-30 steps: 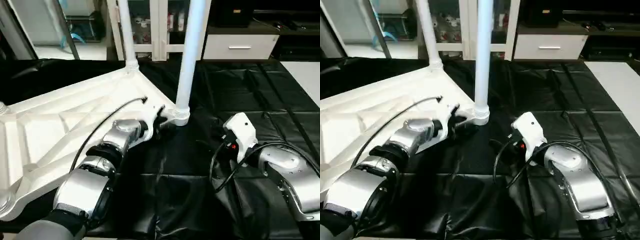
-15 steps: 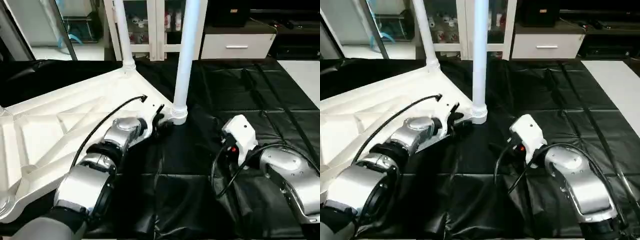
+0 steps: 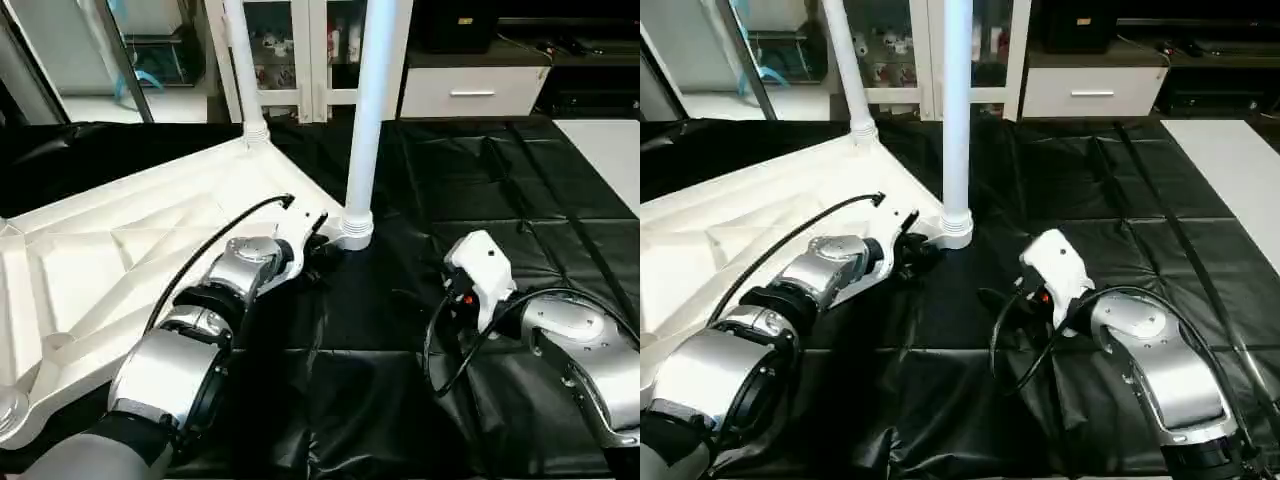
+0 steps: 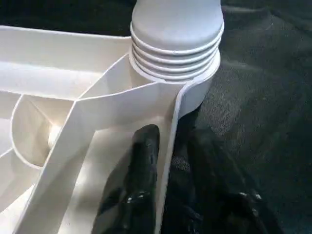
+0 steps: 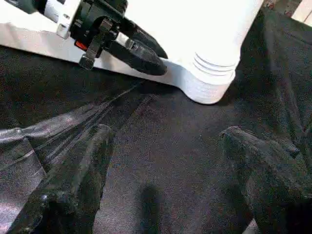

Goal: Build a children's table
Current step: Rotate leg to tighten

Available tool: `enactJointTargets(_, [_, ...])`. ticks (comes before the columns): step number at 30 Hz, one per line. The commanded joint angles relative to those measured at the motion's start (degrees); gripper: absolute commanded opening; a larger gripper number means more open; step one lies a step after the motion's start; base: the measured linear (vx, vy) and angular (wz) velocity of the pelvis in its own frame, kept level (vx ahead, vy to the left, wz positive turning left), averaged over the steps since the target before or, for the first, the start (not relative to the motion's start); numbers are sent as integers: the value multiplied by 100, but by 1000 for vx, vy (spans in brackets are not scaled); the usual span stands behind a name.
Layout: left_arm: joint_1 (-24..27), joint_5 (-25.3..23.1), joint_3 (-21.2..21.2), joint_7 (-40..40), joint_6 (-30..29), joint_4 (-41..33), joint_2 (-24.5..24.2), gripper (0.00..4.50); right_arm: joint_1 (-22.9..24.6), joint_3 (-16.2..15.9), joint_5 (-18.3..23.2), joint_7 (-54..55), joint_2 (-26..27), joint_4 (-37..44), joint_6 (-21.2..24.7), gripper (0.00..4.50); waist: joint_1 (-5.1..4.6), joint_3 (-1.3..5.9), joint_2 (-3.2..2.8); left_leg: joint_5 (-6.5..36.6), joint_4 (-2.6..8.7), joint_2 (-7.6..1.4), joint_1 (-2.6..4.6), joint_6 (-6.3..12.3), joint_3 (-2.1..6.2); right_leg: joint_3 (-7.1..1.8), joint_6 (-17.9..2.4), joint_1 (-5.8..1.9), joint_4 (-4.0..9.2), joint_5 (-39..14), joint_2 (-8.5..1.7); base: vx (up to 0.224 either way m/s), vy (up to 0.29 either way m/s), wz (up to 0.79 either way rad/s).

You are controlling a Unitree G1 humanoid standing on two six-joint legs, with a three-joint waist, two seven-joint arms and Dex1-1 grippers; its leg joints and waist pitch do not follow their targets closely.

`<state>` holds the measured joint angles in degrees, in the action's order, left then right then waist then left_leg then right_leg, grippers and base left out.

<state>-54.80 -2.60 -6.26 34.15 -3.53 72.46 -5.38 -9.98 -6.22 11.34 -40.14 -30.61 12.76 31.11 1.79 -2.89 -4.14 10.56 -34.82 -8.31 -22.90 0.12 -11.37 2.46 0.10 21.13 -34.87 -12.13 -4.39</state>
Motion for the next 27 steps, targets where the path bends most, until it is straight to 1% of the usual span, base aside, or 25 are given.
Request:
enactJointTargets(1, [24,-188,-161,62,-264,217,-59,87,7,-52,-36,-54,-96,78,18,386,-1,324,87,1719,491,-525,204,196,314,-270,-1426,-132,510,-1039,-539,0,0,0])
enactJointTargets(2, [24,-188,-161,62,-264,217,-59,68,7,-52,-36,-54,-96,78,18,386,1,320,76,1700,494,-528,203,205,317,-268,-1418,-129,510,-1057,-539,0,0,0])
enactJointTargets(4, [24,-188,-161,62,-264,217,-59,68,7,-52,-36,-54,-96,78,18,386,2,322,74,1703,491,-527,206,207,316,-269,-1421,-126,514,-1067,-539,0,0,0])
enactJointTargets(5, [27,-291,-239,210,-392,228,-82,54,-14,-60,-38,-85,-131,68,3,386,1,325,73,1690,495,-526,199,215,318,-267,-1423,-128,512,-1047,-537,0,0,0])
enactJointTargets(6, [29,-317,-263,262,-426,230,-90,42,-23,-62,-38,-94,-140,63,-2,386,-1,325,92,1684,499,-531,201,221,316,-269,-1412,-127,517,-1047,-540,0,0,0])
enactJointTargets(8, [54,-442,-401,610,-568,230,-135,29,-72,-61,-37,-149,-186,28,-29,386,3,332,76,1598,497,-530,198,239,315,-270,-1424,-131,506,-946,-542,0,0,0])
enactJointTargets(9, [92,-517,-507,875,-594,219,-168,24,-95,-65,-37,-194,-218,8,-52,386,1,335,122,1557,499,-532,189,268,312,-270,-1427,-139,505,-903,-544,0,0,0])
enactJointTargets(10, [92,-517,-507,875,-594,219,-168,24,-95,-65,-37,-194,-218,8,-52,386,13,337,105,1509,497,-534,186,289,316,-272,-1436,-144,494,-863,-554,0,0,0])
enactJointTargets(11, [92,-517,-507,875,-594,219,-168,24,-95,-65,-37,-194,-218,8,-52,386,18,343,90,1425,490,-534,190,327,304,-268,-1468,-143,488,-751,-555,0,0,0])
enactJointTargets(12, [92,-517,-507,875,-594,219,-168,24,-95,-65,-37,-194,-218,8,-52,386,21,358,82,1308,484,-541,195,394,300,-257,-1543,-151,471,-507,-552,0,0,0])
enactJointTargets(15, [92,-517,-507,875,-594,219,-168,24,-95,-65,-37,-194,-218,8,-52,386,29,371,78,1163,479,-549,186,493,300,-244,-1609,-167,439,-229,-554,0,0,0])
enactJointTargets(17, [92,-517,-507,875,-594,219,-168,24,-95,-65,-37,-194,-218,8,-52,386,29,369,75,1194,475,-548,193,529,291,-243,-1635,-164,444,-226,-556,0,0,0])
enactJointTargets(18, [92,-517,-507,875,-594,219,-168,7,-95,-65,-37,-194,-218,8,-52,386,29,368,75,1215,474,-549,198,523,290,-245,-1636,-164,449,-253,-560,0,0,0])
enactJointTargets(19, [133,-568,-592,1137,-616,194,-199,7,-117,-69,-39,-239,-250,-10,-76,386,31,364,72,1252,479,-550,202,508,290,-246,-1632,-163,457,-318,-560,0,0,0])
enactJointTargets(20, [765,-455,-934,2191,-316,-744,-518,7,-88,90,121,-475,-400,-13,-135,386,6,357,308,1244,487,-547,183,545,262,-242,-1601,-174,476,-410,-550,0,0,0])
enactJointTargets(21, [765,-455,-934,2191,-316,-744,-518,7,-88,90,121,-475,-400,-13,-135,386,88,404,199,1006,481,-600,161,591,345,-254,-1613,-262,390,-226,-658,0,0,0])
enactJointTargets(22, [1309,-336,-1204,2947,-96,-1607,-788,7,-36,212,256,-682,-537,7,-180,386,34,347,213,895,501,-570,95,659,296,-245,-1583,-230,409,-192,-609,0,0,0])
enactJointTargets(23, [1309,-336,-1204,2947,-96,-1607,-788,7,-36,212,256,-682,-537,7,-180,386,53,352,187,916,506,-600,98,730,314,-236,-1537,-230,413,-255,-637,0,0,0])
enactJointTargets(24, [1818,-215,-1422,3378,35,-2456,-1022,7,58,304,364,-868,-673,36,-204,386,28,317,266,1236,503,-574,185,679,251,-249,-1518,-139,478,-672,-576,0,0,0])
enactJointTargets(25, [1818,-215,-1422,3378,35,-2456,-1022,7,58,304,364,-868,-673,36,-204,386,67,317,207,1375,531,-625,209,541,263,-276,-1440,-144,494,-998,-621,0,0,0])
enactJointTargets(26, [2240,-142,-1627,3617,182,-3191,-1245,7,182,349,427,-1051,-824,71,-243,386,63,301,268,1430,523,-589,216,491,237,-270,-1406,-111,510,-1180,-581,0,0,0])
enactJointTargets(27, [2437,-119,-1728,3639,260,-3547,-1357,7,266,357,448,-1151,-910,93,-264,386,115,294,225,1548,576,-663,236,364,282,-292,-1319,-121,510,-1285,-616,0,0,0])
